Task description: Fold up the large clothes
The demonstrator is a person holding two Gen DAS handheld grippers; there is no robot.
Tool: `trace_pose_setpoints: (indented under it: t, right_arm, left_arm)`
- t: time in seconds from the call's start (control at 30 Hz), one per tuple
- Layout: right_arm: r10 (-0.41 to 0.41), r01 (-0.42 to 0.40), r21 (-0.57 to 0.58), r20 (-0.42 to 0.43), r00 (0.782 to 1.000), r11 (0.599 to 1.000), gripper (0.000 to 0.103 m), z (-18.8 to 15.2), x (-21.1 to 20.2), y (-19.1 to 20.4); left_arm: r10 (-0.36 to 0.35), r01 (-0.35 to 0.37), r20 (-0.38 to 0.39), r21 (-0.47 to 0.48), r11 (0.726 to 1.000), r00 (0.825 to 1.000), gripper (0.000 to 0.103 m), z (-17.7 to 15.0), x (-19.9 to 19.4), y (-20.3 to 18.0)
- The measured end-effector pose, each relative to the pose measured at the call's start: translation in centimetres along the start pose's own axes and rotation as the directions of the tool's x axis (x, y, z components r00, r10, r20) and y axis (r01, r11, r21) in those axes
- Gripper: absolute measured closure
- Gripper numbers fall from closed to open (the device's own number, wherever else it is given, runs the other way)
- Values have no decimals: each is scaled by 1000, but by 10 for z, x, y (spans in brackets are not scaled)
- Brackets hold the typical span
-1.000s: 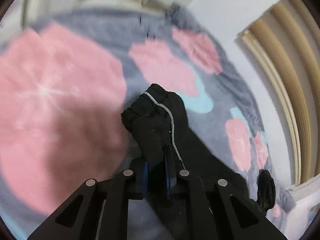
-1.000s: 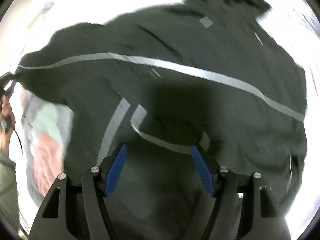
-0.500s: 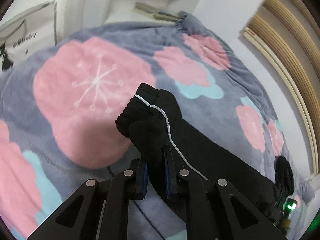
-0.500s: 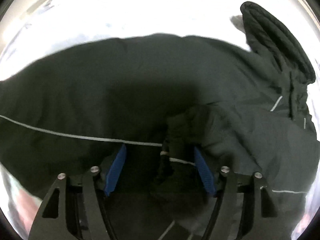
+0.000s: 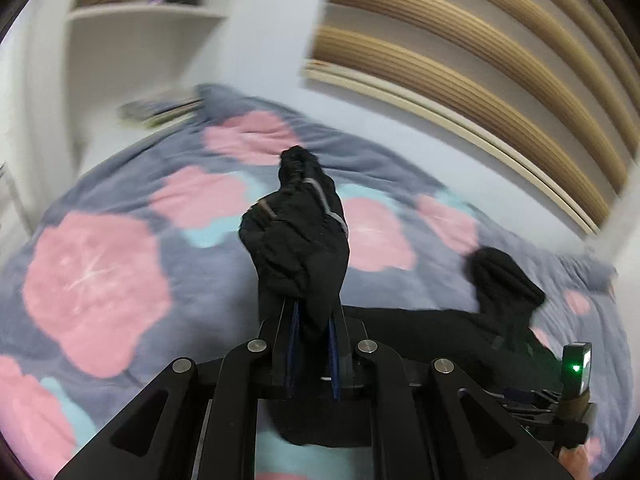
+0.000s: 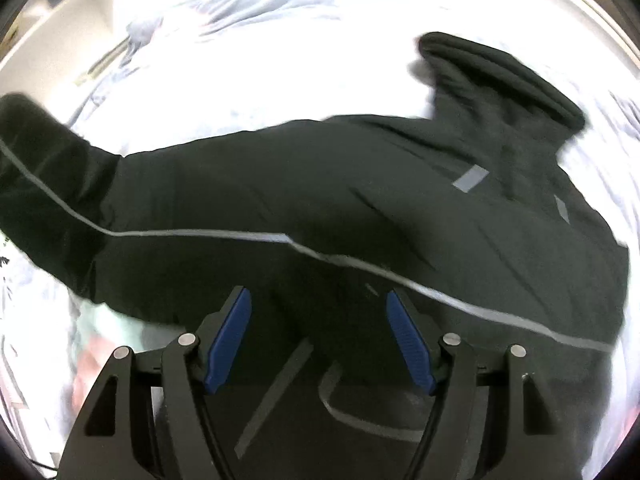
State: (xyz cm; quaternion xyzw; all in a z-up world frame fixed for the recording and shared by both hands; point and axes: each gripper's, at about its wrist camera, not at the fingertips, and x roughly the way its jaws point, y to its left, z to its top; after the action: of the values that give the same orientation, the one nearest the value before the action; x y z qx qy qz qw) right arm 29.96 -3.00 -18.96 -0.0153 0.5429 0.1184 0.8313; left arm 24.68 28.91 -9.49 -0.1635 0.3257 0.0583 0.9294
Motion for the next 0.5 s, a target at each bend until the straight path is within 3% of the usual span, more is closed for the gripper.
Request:
trace_pose_setpoints:
  t: [0.13,0.23,0.4,0.5]
  right_arm:
    - [-22,23,96,-10,1000,995,29,-33,-36,-52]
    - [-46,49,173,-23,999,984,29,-60,-59,-96]
    - [-88,91,260,-23,996,961,29,-90,-85,-165]
    - [-97,98,304,-19,995,948,29,-97,-92,-197]
  left_arm:
    - [-100,102,-32,90,991,995,91,-8,4,-74]
    - [-183,190,-61,143,971,981,91,-19,8,-133]
    - [-300,324,-136,214,922,944,91,-42,21,-229]
    - [-357,400,-204,242,884,912,91,-65,32,-287]
